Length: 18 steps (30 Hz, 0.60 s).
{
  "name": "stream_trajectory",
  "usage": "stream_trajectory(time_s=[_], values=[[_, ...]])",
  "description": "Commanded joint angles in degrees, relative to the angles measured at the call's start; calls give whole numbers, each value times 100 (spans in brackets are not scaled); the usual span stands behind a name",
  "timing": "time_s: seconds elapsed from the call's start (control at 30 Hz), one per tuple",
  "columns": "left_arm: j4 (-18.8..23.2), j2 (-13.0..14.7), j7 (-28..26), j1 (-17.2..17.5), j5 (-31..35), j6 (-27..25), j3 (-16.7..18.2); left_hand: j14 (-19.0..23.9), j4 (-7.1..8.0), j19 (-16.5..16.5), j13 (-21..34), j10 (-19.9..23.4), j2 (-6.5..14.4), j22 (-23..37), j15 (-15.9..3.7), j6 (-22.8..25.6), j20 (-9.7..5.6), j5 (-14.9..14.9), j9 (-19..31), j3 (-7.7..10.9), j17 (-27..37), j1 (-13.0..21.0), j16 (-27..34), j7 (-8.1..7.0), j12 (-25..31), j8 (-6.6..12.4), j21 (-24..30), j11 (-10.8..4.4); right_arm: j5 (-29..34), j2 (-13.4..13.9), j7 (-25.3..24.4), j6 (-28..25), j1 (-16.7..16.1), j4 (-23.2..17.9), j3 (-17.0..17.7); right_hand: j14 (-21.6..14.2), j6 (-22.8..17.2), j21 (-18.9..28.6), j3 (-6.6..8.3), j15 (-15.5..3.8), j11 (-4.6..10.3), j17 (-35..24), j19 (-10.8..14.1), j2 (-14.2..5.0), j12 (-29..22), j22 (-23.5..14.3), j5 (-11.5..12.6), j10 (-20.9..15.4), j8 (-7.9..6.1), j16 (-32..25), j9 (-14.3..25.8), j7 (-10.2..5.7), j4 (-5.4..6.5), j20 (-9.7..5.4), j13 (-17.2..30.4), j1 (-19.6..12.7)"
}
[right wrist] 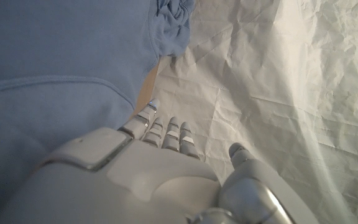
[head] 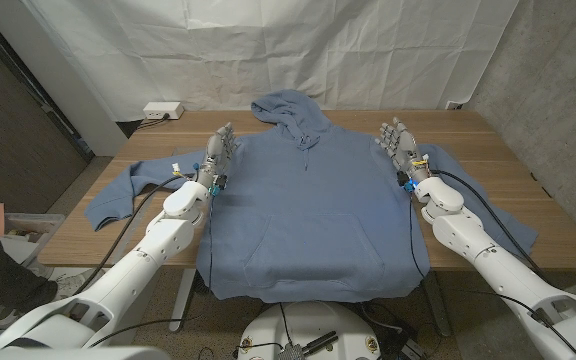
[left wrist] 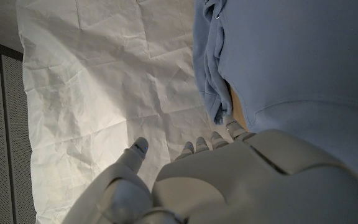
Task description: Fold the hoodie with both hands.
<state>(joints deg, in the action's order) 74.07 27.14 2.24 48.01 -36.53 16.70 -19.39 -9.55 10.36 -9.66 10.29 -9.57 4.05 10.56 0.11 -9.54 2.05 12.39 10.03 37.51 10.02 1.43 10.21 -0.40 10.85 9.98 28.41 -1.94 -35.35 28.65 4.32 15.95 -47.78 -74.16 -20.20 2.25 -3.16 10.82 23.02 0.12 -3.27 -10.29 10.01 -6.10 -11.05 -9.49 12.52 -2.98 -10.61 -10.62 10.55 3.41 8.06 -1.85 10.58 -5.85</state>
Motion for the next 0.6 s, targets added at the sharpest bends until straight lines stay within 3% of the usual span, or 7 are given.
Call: stream_trajectory(time_s=[0.03, 0.13, 0.2, 0.6], values=[[181, -321, 40, 97, 911, -375, 390, -300, 3, -83, 27, -408, 619, 14, 16, -414, 1, 17, 21, 45, 20, -9, 42, -7, 49, 35, 40, 5, 532, -635, 456, -176, 76, 306, 805, 44, 2, 20, 40, 22, -39, -30, 27, -196, -40, -16, 34, 2, -36, -37, 16, 48, -5, -5, 26, -31], [151, -372, 239, 90, 1002, -404, 479, -216, -8, -43, 26, -317, 611, 13, 25, -234, 28, 14, 20, 50, 15, -1, 69, -22, 83, 104, 42, -7, 763, -652, 377, -387, -12, 121, 889, 44, 2, 19, 50, 39, -52, -23, 28, -190, -36, -16, 34, 7, -36, -32, 14, 62, -29, 15, 26, -53], [131, -393, 287, 84, 1125, -416, 518, -90, -21, 18, 24, -157, 587, 13, 83, -90, 121, 8, 20, 50, 11, 5, 100, -60, 135, 139, 50, -5, 914, -690, 336, -383, -57, 84, 931, 52, 11, 13, 66, 78, -111, -4, 25, -132, -25, -13, 28, 27, -30, -16, 9, 103, -135, 71, 24, -141], [454, -292, 240, 216, 1920, -663, 641, 188, -83, 167, 25, 380, 534, 11, 133, 374, 144, -5, 17, 71, -7, 56, 116, -51, 277, 215, 55, 22, 1535, -687, -86, -664, -358, -418, 1110, 29, 36, 8, 102, 161, -195, 18, 46, 0, -28, -8, -5, 16, -22, -10, -1, 189, -394, 179, 20, -360]])
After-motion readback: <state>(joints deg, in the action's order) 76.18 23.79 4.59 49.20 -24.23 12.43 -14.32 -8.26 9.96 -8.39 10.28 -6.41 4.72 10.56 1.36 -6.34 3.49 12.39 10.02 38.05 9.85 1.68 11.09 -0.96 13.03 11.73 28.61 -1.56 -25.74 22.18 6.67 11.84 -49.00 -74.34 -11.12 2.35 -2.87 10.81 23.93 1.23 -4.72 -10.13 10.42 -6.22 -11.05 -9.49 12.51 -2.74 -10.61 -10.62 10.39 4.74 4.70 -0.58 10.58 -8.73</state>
